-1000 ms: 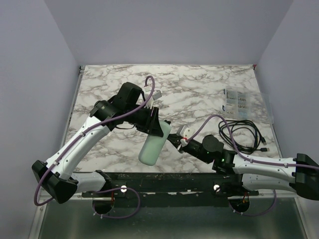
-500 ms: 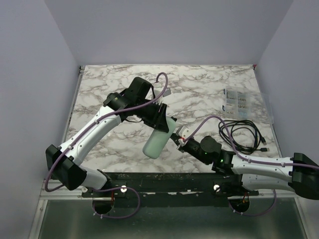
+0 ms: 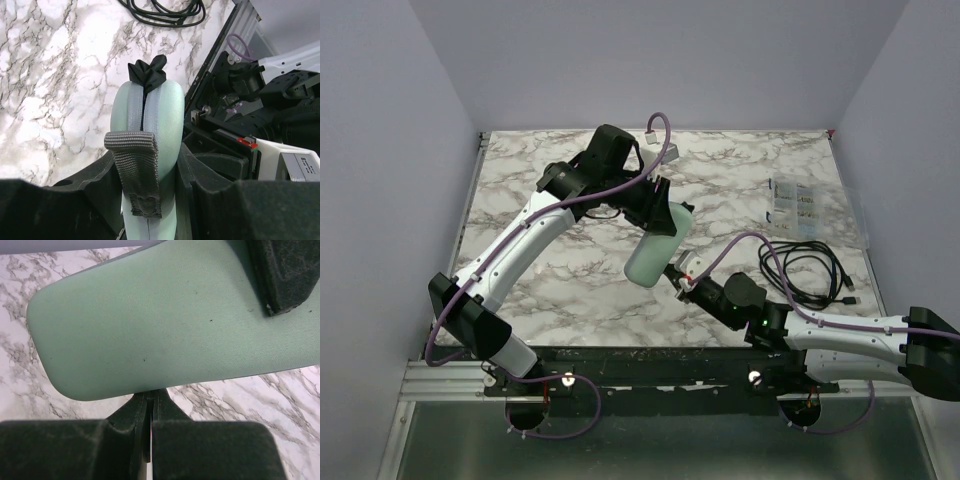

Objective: Open the umbrella

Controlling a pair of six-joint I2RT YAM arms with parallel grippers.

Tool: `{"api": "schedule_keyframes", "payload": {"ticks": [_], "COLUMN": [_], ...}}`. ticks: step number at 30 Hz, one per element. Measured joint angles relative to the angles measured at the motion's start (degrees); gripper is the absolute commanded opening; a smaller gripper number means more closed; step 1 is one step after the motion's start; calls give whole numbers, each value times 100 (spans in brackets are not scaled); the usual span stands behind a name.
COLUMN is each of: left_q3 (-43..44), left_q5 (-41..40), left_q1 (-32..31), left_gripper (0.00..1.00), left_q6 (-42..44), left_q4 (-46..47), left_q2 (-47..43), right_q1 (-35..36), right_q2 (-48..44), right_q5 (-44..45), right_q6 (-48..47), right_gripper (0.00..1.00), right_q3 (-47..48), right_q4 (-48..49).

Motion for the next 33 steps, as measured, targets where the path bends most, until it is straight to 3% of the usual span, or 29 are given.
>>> {"api": "schedule_keyframes", "payload": {"ticks": [6,15,33], "left_q3": [-44,-800,-861], "left_q5": [85,-35,-1298], "left_q1": [15,79,125], "left_gripper": [0,0,0], "left_q6": [-190,-973,-2374], "left_q4": [195,922,1353], "left_q2": [-2,-511,-1373], "right_q1": [0,0,2], "right_q2": [-28,-258,-782], "right_q5": [11,-39,-601], "right_q6": [66,616,1390], "right_gripper": [1,1,1], "right_q3": [35,33,181], "right_q4": [-13,-264,-496]}}
